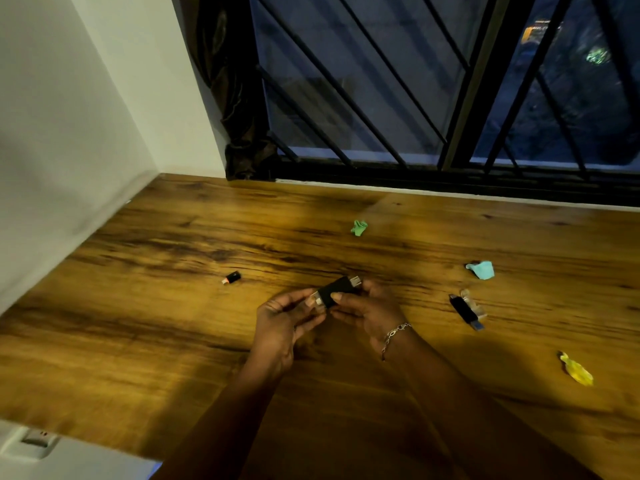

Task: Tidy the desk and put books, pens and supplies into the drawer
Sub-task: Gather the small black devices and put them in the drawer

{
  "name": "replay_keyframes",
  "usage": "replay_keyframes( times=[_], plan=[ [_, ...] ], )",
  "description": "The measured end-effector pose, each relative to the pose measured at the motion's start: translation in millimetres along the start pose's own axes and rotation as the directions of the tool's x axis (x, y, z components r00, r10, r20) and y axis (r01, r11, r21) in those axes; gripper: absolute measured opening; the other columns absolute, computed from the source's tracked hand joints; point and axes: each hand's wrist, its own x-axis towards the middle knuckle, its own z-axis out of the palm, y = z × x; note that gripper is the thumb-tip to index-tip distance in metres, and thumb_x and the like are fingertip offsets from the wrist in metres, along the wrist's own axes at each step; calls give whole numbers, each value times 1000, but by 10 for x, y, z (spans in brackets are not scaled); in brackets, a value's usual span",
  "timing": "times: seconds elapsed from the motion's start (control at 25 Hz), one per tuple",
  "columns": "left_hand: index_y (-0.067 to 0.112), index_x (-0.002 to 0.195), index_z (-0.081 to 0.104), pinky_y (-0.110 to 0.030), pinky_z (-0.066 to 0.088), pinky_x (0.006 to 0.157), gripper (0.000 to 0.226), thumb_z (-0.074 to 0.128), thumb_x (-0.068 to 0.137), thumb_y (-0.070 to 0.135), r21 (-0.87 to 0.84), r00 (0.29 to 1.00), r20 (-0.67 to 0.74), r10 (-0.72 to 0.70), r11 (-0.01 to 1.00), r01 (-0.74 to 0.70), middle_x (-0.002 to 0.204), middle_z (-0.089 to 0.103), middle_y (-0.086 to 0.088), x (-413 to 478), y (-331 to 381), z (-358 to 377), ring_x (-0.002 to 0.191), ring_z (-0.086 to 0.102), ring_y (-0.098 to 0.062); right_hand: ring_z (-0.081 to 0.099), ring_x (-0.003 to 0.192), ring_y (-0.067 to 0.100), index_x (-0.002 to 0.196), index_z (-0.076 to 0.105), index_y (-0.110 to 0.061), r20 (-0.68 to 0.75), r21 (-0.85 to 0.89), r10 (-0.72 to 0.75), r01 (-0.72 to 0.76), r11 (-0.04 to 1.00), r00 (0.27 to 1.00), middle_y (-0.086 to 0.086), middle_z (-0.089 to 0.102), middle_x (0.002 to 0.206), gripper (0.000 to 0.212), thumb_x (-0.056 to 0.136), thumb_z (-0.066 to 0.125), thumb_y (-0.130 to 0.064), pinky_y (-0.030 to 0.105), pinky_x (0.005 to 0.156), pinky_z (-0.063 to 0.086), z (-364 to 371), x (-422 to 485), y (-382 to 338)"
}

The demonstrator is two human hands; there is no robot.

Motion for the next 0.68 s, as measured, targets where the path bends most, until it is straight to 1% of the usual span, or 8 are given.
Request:
replay_keyframes(
  times=[0.12,0.24,0.44,0.52,0.56,0.6,0.64,0.68],
  plan=[
    [2,88,63,-26,59,60,13,53,85,-6,6,999,42,6,1000,-6,77,70,-10,46,29,2,64,70,-14,64,78,20,91,55,-9,19,99,-1,-1,995,1000,10,63,92,19,82,59,7,23,61,58,12,25,-1],
    [2,89,62,-24,58,59,13,52,87,-5,15,998,55,22,1000,-23,83,67,-11,61,44,17,65,69,-12,65,74,18,89,56,-9,7,99,-12,11,995,1000,10,63,91,18,81,60,7,22,59,58,31,35,-14],
    [4,84,65,-24,59,59,16,53,85,-6,36,999,49,20,999,-22,70,72,-4,66,61,7,63,69,-15,64,80,23,89,56,-6,-10,106,9,-8,994,1000,13,64,92,18,80,61,8,25,64,58,43,21,3],
    [5,84,64,-24,59,60,14,54,85,-5,68,997,71,22,997,-27,70,71,-4,85,72,4,64,68,-14,64,81,22,89,55,-5,-25,106,16,-13,994,1000,12,63,91,18,80,61,9,25,64,58,35,19,-3],
    [5,85,64,-23,58,60,13,55,85,-5,112,994,101,35,993,-47,73,70,-5,96,84,2,65,68,-13,64,80,22,90,55,-4,-35,102,23,-20,995,999,12,63,91,18,80,61,9,24,64,58,24,18,-11],
    [6,86,64,-21,57,61,12,57,84,-4,203,989,135,67,975,-94,77,68,-5,119,102,0,68,67,-13,64,80,21,93,56,-2,-46,92,27,-23,996,999,11,63,91,19,80,61,9,24,64,57,13,18,-23],
    [7,88,64,-18,56,63,13,59,83,-4,336,978,174,118,926,-171,81,67,-4,151,120,7,73,66,-13,64,79,20,99,56,0,-59,68,24,-20,997,998,10,63,91,22,79,62,8,23,63,57,0,16,-41],
    [9,92,65,-15,53,67,17,62,81,-3,469,960,224,170,844,-259,86,66,-3,185,140,25,80,64,-12,63,79,19,104,56,2,-71,32,15,-12,999,997,8,62,90,27,79,63,7,21,62,57,-10,12,-65]
  ],
)
